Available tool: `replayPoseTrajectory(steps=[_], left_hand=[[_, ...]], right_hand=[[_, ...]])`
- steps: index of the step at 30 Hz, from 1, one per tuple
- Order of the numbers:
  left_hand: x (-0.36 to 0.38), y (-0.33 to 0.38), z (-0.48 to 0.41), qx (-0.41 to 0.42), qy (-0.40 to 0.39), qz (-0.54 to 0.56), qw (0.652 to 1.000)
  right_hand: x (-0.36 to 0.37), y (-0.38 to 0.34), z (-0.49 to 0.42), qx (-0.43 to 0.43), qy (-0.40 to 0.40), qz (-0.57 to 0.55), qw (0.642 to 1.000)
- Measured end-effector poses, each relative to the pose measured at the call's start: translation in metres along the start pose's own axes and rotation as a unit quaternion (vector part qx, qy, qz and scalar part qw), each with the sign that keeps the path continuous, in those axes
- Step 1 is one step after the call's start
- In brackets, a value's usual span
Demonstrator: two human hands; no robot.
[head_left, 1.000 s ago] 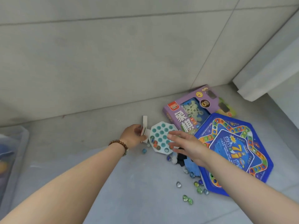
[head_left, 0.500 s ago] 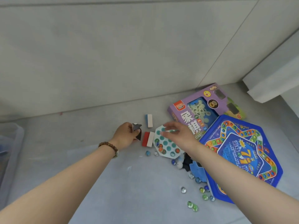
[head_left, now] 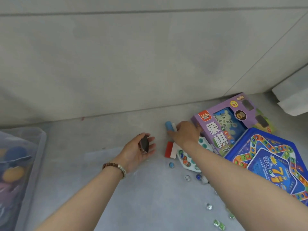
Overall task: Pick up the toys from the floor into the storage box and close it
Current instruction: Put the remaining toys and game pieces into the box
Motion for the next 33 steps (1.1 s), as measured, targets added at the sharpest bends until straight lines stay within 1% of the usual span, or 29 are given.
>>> replayPoseTrajectory(steps=[2,4,6,7,9,10,12,14,15,17,20,23,26,30,33], left_hand=[[0.003,0.000,0.001,-0.016,-0.006,0.016,1.000],[0.005,-0.003,0.001,-0.037,-0.020,0.007,0.999],[0.006,-0.006,0.003,-0.050,-0.042,0.033,0.997],[0.006,-0.008,0.003,-0.052,-0.042,0.057,0.996],[0.004,-0.010,0.005,-0.057,-0.024,0.084,0.995],[0.003,-0.011,0.006,-0.056,-0.009,0.068,0.996],[0.000,-0.013,0.007,-0.042,0.028,-0.022,0.998],[-0.003,-0.014,0.006,-0.018,0.061,-0.126,0.990],[-0.005,-0.014,0.004,-0.005,0.073,-0.154,0.985],[-0.007,-0.015,0.003,0.010,0.091,-0.171,0.981],[-0.006,-0.015,0.004,0.001,0.093,-0.160,0.983],[-0.004,-0.014,0.006,-0.005,0.085,-0.137,0.987],[-0.002,-0.015,0.008,-0.006,0.077,-0.108,0.991],[-0.004,-0.016,0.012,-0.012,0.068,-0.077,0.995],[-0.009,-0.017,0.016,-0.036,0.038,-0.034,0.998]], right_hand=[[-0.006,-0.008,0.010,-0.043,-0.036,-0.091,0.994],[-0.010,-0.018,0.028,-0.104,-0.081,-0.182,0.974],[-0.012,-0.019,0.046,-0.153,-0.133,-0.237,0.950],[-0.013,-0.014,0.049,-0.166,-0.142,-0.245,0.945],[-0.016,0.007,0.045,-0.184,-0.112,-0.211,0.953],[-0.017,0.018,0.040,-0.196,-0.093,-0.171,0.961],[-0.012,0.032,0.036,-0.222,-0.090,-0.089,0.967],[-0.001,0.034,0.036,-0.254,-0.086,-0.037,0.963],[0.004,0.032,0.037,-0.266,-0.075,-0.025,0.961],[0.010,0.030,0.040,-0.270,-0.048,-0.007,0.962],[0.013,0.030,0.043,-0.263,-0.028,0.023,0.964],[0.016,0.034,0.044,-0.257,0.003,0.030,0.966],[0.018,0.033,0.046,-0.275,0.037,0.044,0.960],[0.014,0.027,0.046,-0.297,0.021,0.078,0.951],[0.013,0.027,0.045,-0.295,0.001,0.087,0.952]])
Point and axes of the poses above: each hand's wrist, its own z-axis away from the middle knuckle, its own x-axis out of the palm, y = z × x, the point moved 3 cm from there along -z, towards the middle knuckle, and after that the axes turned 3 degrees about z, right-handed, at the moved point
